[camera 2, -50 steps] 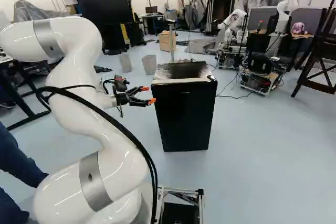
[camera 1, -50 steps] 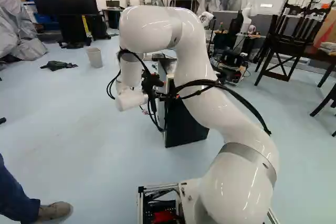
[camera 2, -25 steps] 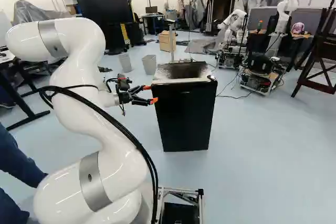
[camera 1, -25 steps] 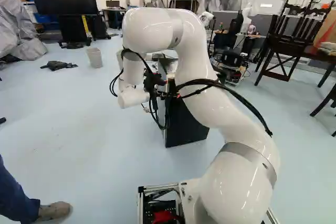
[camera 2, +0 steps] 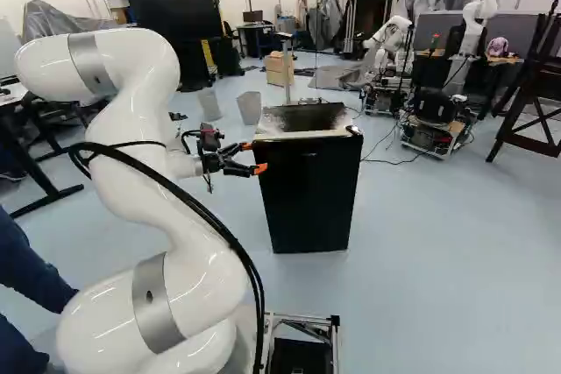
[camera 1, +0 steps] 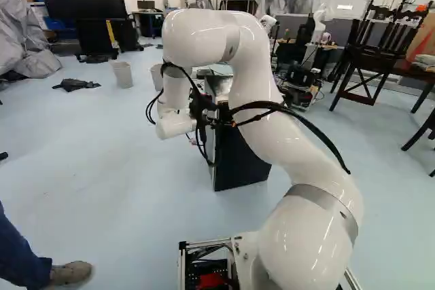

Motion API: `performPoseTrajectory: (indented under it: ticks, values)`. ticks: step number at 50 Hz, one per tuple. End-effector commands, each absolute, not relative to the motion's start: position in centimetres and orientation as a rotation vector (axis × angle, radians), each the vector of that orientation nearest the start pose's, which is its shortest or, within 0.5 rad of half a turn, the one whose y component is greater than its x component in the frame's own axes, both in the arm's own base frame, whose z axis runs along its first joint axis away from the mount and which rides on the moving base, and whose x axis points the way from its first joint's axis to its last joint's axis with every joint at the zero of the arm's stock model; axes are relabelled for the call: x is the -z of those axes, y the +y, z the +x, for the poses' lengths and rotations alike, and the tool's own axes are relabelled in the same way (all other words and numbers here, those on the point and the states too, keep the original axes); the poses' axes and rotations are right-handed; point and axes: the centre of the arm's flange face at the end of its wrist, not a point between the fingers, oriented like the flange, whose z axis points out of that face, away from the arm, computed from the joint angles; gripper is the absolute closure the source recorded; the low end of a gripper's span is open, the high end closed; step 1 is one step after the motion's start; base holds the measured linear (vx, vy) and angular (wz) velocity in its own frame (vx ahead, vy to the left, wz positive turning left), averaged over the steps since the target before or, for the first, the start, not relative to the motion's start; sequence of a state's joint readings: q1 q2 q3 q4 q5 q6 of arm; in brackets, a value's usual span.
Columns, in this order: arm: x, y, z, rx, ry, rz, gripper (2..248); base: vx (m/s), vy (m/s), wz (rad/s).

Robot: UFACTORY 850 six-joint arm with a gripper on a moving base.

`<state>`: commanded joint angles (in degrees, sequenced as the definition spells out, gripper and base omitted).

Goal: Grab a drink from the fridge

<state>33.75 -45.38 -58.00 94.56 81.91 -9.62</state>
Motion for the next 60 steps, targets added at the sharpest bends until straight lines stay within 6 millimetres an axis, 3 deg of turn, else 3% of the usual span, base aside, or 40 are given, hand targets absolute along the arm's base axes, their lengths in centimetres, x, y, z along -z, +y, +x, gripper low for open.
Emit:
performPoseTrajectory:
  ticks: [23,60]
  values:
    - [-24.0,20.3,45.2,-1.500,-0.988,1.739,3,0.000,0.000,0.000]
    - [-23.6,19.8,36.9,-1.478,-0.787,1.816,3,0.000,0.000,0.000]
